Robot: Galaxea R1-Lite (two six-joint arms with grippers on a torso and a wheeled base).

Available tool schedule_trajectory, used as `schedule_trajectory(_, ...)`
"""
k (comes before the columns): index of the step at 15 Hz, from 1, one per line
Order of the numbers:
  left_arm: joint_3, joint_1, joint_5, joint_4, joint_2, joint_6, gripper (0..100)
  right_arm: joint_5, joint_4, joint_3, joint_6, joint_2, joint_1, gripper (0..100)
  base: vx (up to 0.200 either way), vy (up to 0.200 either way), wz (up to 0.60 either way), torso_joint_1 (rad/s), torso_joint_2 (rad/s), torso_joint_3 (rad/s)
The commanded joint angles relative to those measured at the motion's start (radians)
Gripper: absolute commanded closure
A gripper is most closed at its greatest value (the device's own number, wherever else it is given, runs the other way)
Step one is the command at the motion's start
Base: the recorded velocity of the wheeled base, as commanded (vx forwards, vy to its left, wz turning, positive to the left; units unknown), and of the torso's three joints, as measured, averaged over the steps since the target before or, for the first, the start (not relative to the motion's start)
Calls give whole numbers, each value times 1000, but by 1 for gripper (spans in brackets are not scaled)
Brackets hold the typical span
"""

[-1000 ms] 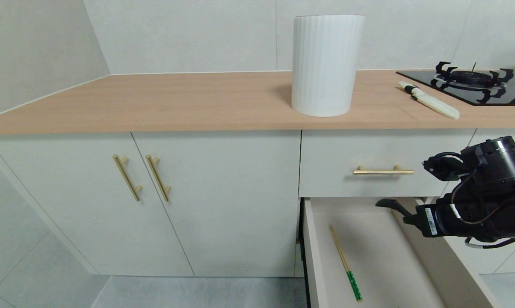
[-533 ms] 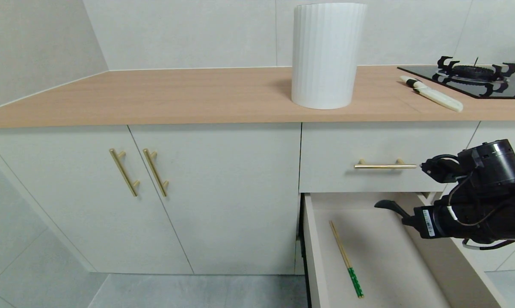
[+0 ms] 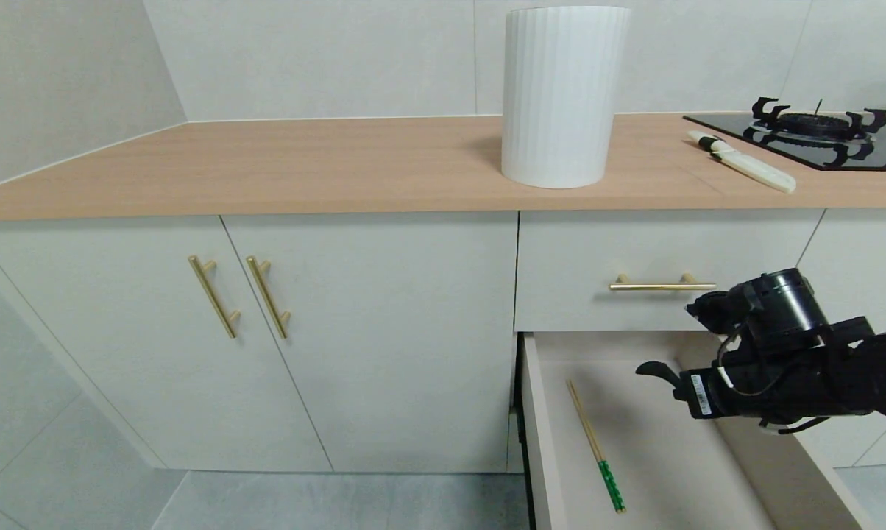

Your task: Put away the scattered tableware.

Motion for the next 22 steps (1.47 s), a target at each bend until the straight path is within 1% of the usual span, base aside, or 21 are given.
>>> schedule_trajectory(1, 0, 0, 0, 0, 2, 0, 0, -1, -62, 7, 3, 175, -8, 100, 0, 0, 0, 0, 0, 0)
schedule_trajectory(3, 0, 0, 0, 0, 2, 0, 0, 19, -137, 24, 4, 245, -17, 100, 0, 0, 0, 0, 0, 0)
schedule_trajectory(4, 0, 0, 0, 0, 2, 0, 0, 40, -209, 39, 4, 300, -22, 100, 0, 0, 0, 0, 0, 0)
schedule_trajectory(6, 0, 0, 0, 0, 2, 0, 0, 34, -315, 65, 4, 382, -28, 100, 0, 0, 0, 0, 0, 0)
schedule_trajectory(7, 0, 0, 0, 0, 2, 0, 0, 34, -340, 76, 3, 406, -28, 100, 0, 0, 0, 0, 0, 0)
schedule_trajectory(13, 0, 0, 0, 0, 2, 0, 0, 28, -363, 74, 1, 488, -23, 100, 0, 0, 0, 0, 0, 0)
schedule_trajectory(17, 0, 0, 0, 0, 2, 0, 0, 27, -435, 79, 4, 508, -23, 100, 0, 0, 0, 0, 0, 0)
schedule_trajectory(22, 0, 0, 0, 0, 2, 0, 0, 25, -438, 80, 3, 506, -27, 100, 0, 0, 0, 0, 0, 0)
